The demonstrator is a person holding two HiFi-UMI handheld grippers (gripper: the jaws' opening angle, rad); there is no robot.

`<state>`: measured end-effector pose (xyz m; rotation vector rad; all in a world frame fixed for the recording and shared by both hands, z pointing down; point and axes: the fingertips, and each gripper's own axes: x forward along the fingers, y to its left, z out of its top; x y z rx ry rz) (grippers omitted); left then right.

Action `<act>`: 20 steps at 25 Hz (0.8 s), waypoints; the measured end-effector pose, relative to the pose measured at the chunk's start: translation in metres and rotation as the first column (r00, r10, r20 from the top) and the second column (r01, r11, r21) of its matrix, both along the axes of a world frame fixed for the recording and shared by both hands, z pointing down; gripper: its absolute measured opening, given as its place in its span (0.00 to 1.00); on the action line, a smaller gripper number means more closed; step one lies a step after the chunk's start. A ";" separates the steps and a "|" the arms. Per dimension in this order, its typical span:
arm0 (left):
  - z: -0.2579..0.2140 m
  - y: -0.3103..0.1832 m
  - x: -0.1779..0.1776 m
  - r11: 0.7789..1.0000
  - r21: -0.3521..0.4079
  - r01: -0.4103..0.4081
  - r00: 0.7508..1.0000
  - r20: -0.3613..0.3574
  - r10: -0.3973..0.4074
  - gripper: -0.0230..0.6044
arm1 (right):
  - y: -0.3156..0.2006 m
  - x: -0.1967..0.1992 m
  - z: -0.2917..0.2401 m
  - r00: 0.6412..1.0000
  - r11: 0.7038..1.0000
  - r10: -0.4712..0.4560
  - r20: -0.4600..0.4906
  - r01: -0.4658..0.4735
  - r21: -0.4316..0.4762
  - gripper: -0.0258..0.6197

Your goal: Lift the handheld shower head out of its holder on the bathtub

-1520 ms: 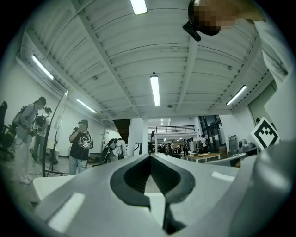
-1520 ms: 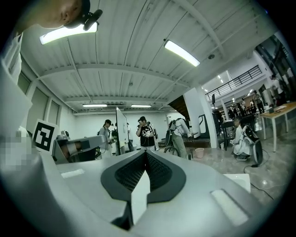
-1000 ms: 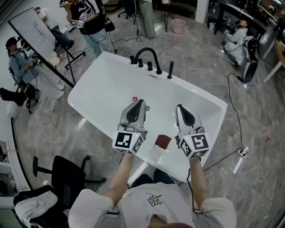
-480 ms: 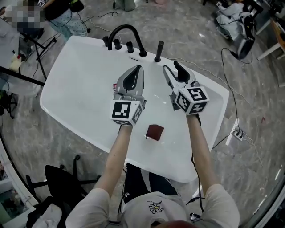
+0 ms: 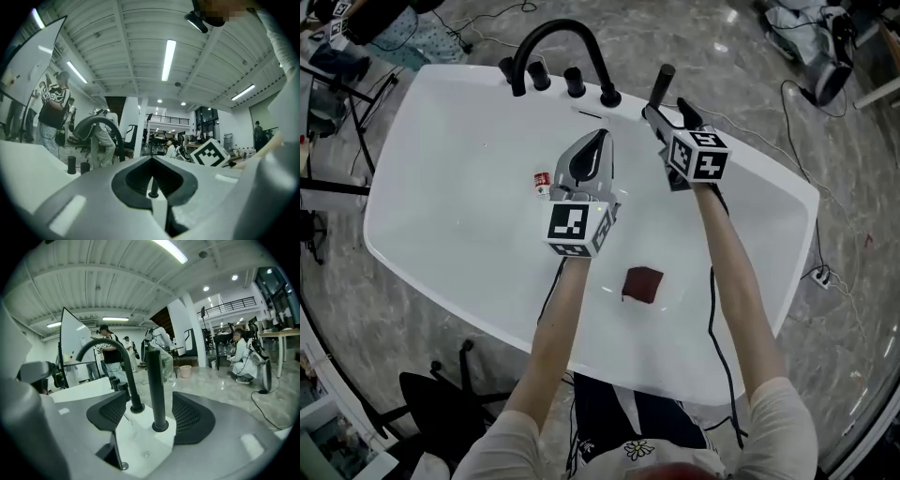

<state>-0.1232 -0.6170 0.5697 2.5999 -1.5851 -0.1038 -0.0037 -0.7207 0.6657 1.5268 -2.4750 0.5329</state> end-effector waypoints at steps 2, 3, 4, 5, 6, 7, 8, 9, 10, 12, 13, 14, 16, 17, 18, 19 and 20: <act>0.019 0.001 -0.004 1.000 -0.005 -0.011 1.000 0.009 0.011 0.04 | -0.014 0.002 0.023 1.000 1.000 0.011 -0.017 -0.011 -0.026 0.53; 0.028 0.000 -0.006 1.000 -0.010 -0.016 1.000 0.016 0.016 0.04 | -0.021 0.003 0.031 1.000 0.999 0.019 -0.017 -0.020 -0.029 0.52; 0.037 0.000 -0.008 1.000 -0.017 -0.017 1.000 0.020 0.017 0.04 | -0.028 0.004 0.035 0.999 0.999 0.030 -0.010 -0.031 -0.027 0.50; 0.045 -0.002 -0.010 1.000 -0.026 -0.015 1.000 0.016 0.016 0.04 | -0.035 0.003 0.038 0.999 0.999 0.043 0.000 -0.043 -0.024 0.47; 0.050 -0.004 -0.012 0.999 -0.033 -0.011 1.000 0.006 0.011 0.04 | -0.041 0.002 0.040 0.999 0.998 0.054 0.008 -0.054 -0.022 0.44; 0.055 -0.006 -0.015 0.999 -0.038 -0.006 1.000 -0.007 0.005 0.04 | -0.047 -0.001 0.043 0.998 0.998 0.063 0.009 -0.063 -0.023 0.44; 0.058 -0.008 -0.018 0.999 -0.042 -0.001 1.000 -0.016 0.000 0.04 | -0.051 -0.004 0.047 0.998 0.997 0.070 0.005 -0.070 -0.027 0.46; 0.061 -0.009 -0.020 0.999 -0.045 0.001 1.000 -0.022 -0.002 0.04 | -0.054 -0.007 0.052 0.997 0.997 0.075 -0.004 -0.075 -0.033 0.48; 0.063 -0.009 -0.020 0.999 -0.048 0.001 1.000 -0.025 -0.002 0.04 | -0.055 -0.008 0.058 0.997 0.996 0.080 -0.016 -0.081 -0.041 0.46; 0.066 -0.009 -0.021 0.999 -0.053 -0.006 1.000 -0.028 0.004 0.04 | -0.054 -0.007 0.068 0.994 0.994 0.097 -0.039 -0.099 -0.055 0.36; 0.067 -0.009 -0.023 0.998 -0.054 -0.009 1.000 -0.025 0.007 0.04 | -0.054 -0.007 0.072 0.993 0.992 0.108 -0.049 -0.111 -0.057 0.30; 0.069 -0.008 -0.026 0.998 -0.057 -0.009 1.000 -0.018 0.008 0.04 | -0.053 -0.008 0.075 0.991 0.991 0.118 -0.062 -0.121 -0.054 0.28; 0.074 -0.006 -0.033 0.998 -0.068 -0.005 1.000 -0.005 0.005 0.04 | -0.053 -0.009 0.078 0.989 0.991 0.120 -0.087 -0.124 -0.042 0.28; 0.076 -0.005 -0.037 0.997 -0.074 0.000 1.000 -0.004 -0.001 0.04 | -0.053 -0.008 0.078 0.989 0.992 0.115 -0.096 -0.119 -0.040 0.28; 0.077 -0.005 -0.041 0.997 -0.079 0.008 1.000 -0.008 -0.009 0.04 | -0.054 -0.007 0.078 0.989 0.993 0.109 -0.104 -0.113 -0.041 0.28; 0.078 -0.004 -0.044 0.996 -0.085 0.017 1.000 -0.016 -0.018 0.04 | -0.055 -0.007 0.077 0.988 0.993 0.105 -0.113 -0.111 -0.043 0.28; 0.080 -0.003 -0.047 0.996 -0.091 0.023 0.999 -0.024 -0.025 0.04 | -0.055 -0.007 0.077 0.986 0.993 0.106 -0.125 -0.113 -0.047 0.28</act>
